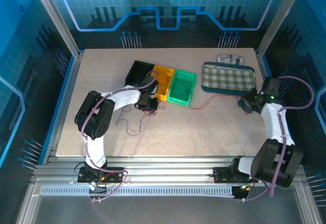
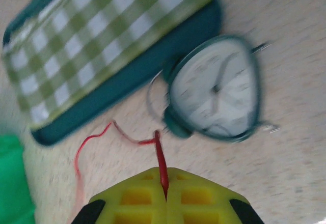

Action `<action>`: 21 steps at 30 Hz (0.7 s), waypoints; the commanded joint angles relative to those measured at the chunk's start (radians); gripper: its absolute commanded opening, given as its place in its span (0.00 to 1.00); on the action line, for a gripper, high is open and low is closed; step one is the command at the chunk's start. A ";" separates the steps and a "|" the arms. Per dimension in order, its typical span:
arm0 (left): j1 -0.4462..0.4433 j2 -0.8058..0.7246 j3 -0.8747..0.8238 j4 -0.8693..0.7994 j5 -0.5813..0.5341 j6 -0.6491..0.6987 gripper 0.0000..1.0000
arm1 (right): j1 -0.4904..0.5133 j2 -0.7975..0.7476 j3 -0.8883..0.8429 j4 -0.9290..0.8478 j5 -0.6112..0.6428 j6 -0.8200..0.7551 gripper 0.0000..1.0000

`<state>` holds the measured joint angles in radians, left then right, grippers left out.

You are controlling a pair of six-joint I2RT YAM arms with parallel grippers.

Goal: Untangle the cables

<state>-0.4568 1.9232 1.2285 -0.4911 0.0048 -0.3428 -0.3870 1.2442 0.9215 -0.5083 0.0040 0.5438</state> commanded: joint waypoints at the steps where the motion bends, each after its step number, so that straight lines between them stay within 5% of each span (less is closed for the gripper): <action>1: 0.047 0.011 -0.066 -0.092 -0.102 -0.051 0.06 | -0.075 -0.046 0.039 -0.040 0.080 0.043 0.00; 6: 0.047 0.002 -0.076 -0.072 -0.078 -0.062 0.03 | -0.060 -0.061 -0.002 -0.011 0.022 0.069 0.00; 10: 0.047 -0.003 -0.087 -0.018 -0.024 -0.061 0.00 | 0.079 -0.116 0.024 0.067 0.010 0.017 0.00; 21: 0.064 -0.050 -0.120 0.178 0.196 -0.001 0.00 | 0.644 -0.117 0.382 0.191 0.437 -0.282 0.00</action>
<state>-0.3943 1.8725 1.1324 -0.3752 0.1108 -0.3824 0.1722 1.1400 1.2556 -0.4065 0.2893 0.3866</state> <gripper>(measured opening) 0.071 0.038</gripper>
